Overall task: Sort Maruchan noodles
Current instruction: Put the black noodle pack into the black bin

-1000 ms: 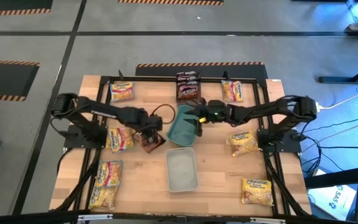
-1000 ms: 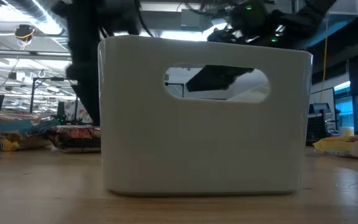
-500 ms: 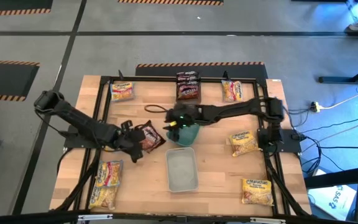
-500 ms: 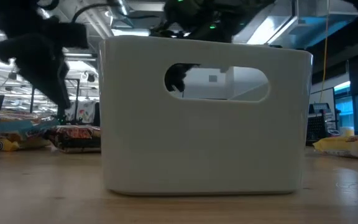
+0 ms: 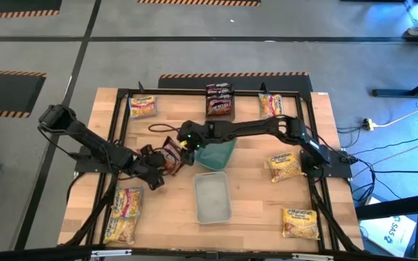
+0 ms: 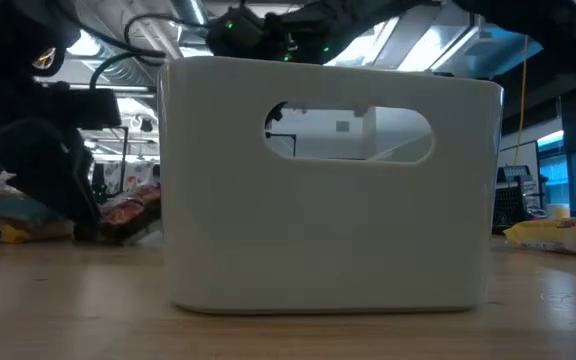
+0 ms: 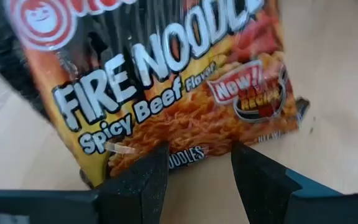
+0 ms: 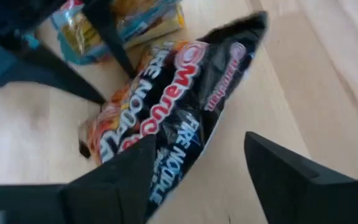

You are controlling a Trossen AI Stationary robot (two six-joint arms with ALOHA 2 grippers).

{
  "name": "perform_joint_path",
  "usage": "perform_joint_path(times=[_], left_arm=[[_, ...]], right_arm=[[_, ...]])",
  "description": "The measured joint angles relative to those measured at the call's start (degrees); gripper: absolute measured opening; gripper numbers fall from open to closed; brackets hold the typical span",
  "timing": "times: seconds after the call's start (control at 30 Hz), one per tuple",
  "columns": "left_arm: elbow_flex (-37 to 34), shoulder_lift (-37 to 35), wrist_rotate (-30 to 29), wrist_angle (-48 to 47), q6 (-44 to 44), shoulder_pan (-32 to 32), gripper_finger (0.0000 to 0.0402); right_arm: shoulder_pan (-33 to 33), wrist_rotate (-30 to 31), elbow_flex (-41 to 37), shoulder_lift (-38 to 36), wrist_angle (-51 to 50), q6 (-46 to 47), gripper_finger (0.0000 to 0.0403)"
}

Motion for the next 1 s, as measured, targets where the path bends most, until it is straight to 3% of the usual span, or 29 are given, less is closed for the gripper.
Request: perform_joint_path(times=[0.33, 0.87, 1.0], left_arm=[[-3.2, 0.0, -1.9, 5.6, 0.6, 0.0, 0.017], [-3.4, 0.1, -4.3, 9.1, 1.8, 0.3, 0.017], [-3.4, 0.1, -4.6, 9.5, 2.0, 1.1, 0.017]], right_arm=[[-2.4, -10.1, 1.7, 1.8, -1.3, 6.9, 0.0264], [-1.6, -16.1, 1.6, 4.2, 5.8, 12.6, 0.0263], [-1.0, -15.7, 1.6, 4.3, 7.7, 12.3, 0.024]])
